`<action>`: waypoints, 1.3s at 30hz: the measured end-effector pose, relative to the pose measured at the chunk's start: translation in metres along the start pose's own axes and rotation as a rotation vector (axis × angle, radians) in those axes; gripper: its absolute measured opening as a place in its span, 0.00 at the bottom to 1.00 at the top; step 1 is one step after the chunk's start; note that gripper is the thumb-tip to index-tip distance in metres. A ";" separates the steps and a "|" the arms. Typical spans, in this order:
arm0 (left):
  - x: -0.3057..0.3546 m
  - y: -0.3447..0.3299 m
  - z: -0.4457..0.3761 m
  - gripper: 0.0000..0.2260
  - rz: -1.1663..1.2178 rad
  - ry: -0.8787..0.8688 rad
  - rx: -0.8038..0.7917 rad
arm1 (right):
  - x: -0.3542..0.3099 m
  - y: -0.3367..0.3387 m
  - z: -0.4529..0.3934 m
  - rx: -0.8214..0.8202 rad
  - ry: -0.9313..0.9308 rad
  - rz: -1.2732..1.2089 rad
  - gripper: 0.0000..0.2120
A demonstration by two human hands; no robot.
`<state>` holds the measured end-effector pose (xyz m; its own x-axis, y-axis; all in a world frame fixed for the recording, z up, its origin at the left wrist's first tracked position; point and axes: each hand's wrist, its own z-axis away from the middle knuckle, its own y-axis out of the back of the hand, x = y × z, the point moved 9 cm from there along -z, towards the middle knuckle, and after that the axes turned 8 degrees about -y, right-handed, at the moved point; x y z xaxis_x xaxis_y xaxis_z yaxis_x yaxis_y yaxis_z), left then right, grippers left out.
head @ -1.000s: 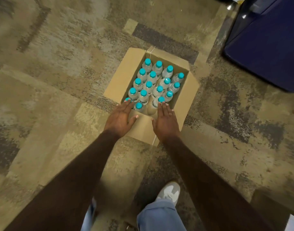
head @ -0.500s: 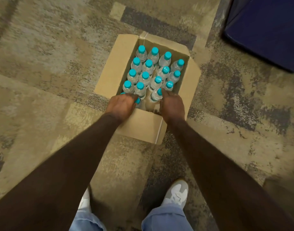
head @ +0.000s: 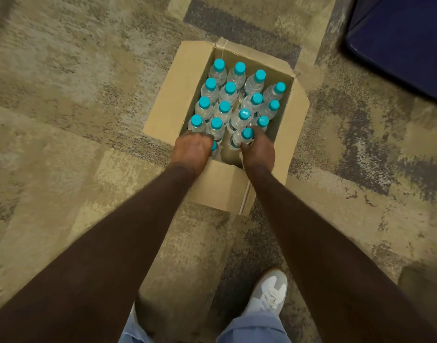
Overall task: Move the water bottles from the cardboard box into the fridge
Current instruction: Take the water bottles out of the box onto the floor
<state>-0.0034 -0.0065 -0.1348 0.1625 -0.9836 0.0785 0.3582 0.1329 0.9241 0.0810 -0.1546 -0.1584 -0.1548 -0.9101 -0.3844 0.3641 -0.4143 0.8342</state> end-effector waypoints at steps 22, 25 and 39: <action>-0.025 0.041 0.052 0.17 1.193 0.036 0.526 | 0.026 0.085 0.043 0.239 -0.020 -1.061 0.16; -0.021 0.061 0.058 0.15 1.297 -0.024 0.540 | 0.026 0.102 0.054 0.226 0.024 -1.092 0.15; -0.008 0.090 0.119 0.15 1.311 -0.132 0.503 | 0.030 0.125 0.136 0.033 0.215 -0.953 0.12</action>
<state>-0.0816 -0.0010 -0.0082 0.0205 -0.1893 0.9817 -0.3501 0.9184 0.1844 -0.0034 -0.2353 -0.0116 -0.1991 -0.1742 -0.9644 0.1468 -0.9783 0.1464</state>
